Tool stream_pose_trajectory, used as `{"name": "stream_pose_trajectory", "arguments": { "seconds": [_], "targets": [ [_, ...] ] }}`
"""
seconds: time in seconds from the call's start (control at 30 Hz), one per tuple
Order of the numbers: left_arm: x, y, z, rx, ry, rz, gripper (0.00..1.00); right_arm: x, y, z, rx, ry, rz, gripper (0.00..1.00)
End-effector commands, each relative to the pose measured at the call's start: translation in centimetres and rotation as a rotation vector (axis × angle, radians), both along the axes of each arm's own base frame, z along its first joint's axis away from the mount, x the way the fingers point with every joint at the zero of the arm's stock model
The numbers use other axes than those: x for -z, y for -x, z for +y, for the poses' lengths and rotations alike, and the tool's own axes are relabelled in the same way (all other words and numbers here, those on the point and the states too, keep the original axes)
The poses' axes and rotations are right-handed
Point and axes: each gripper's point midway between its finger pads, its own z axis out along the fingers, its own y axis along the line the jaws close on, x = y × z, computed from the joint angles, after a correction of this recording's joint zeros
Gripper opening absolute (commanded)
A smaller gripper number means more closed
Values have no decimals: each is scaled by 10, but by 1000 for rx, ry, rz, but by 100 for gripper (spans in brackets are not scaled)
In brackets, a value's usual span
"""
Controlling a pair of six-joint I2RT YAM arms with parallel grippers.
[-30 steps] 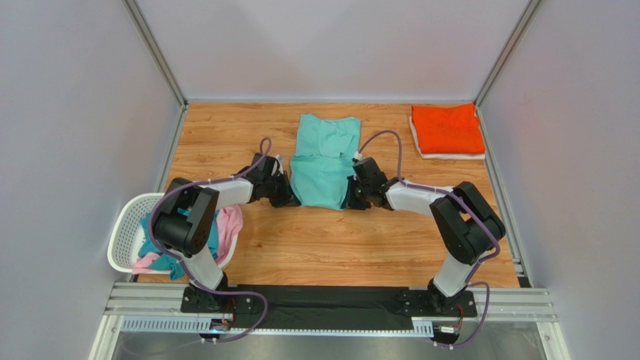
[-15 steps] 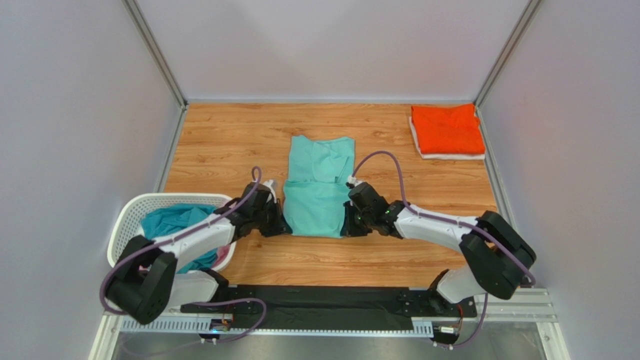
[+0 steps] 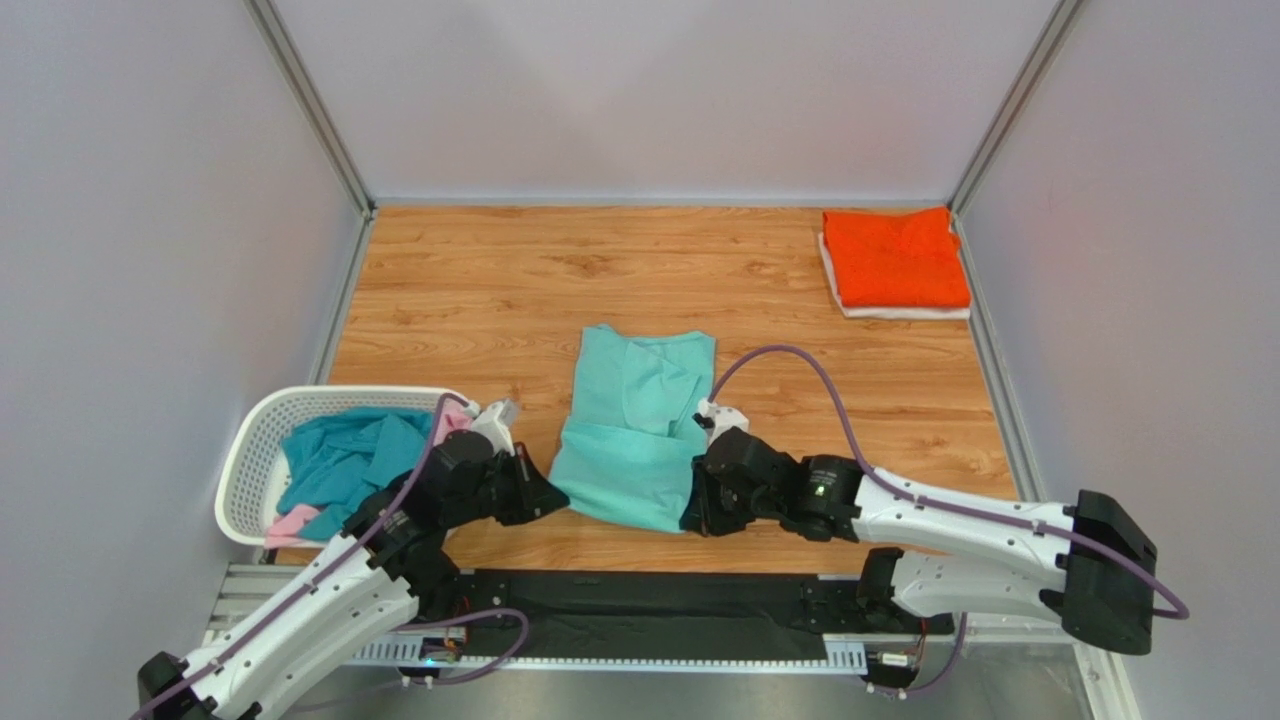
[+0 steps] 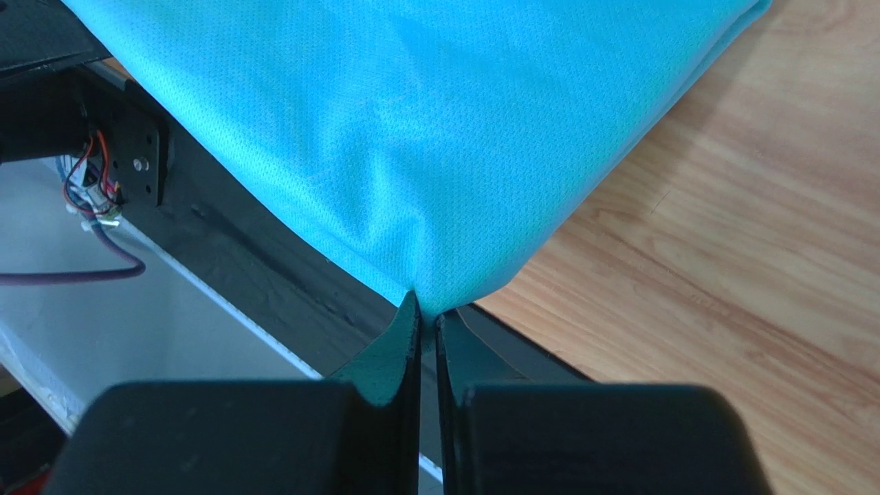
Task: Fold and stack the t-shirts
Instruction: Fold the tshirt
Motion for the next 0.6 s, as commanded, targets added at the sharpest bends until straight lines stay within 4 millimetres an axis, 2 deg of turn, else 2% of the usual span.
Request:
{"name": "stream_pose_trajectory", "arguments": {
  "seconds": [0.0,0.1,0.17,0.2,0.27,0.4,0.43,0.5,0.57],
  "targets": [
    [-2,13,0,-5,15,55,0,-9,8,-7,42,7,18,0],
    [-13,8,0,-17,15,26,0,-20,6,-6,37,4,-3,0],
    [-25,1,0,-31,12,-7,0,-34,0,-8,46,12,-36,0],
    [-25,-1,1,-35,4,-13,0,-35,-2,-10,47,17,-49,0],
    [-33,-8,2,-57,-17,-30,0,-48,-8,-11,48,21,-76,0],
    [-51,-25,1,-81,-53,-70,0,-70,-31,-18,77,28,-135,0],
    [-64,-28,-2,-76,-45,-91,0,-73,-37,-20,70,34,-155,0],
    [-67,-43,2,-128,-92,-116,0,-87,-55,-22,93,16,-173,0],
    [-82,-58,2,-159,-118,-156,0,-97,-70,-23,86,19,-204,0]
  ]
}}
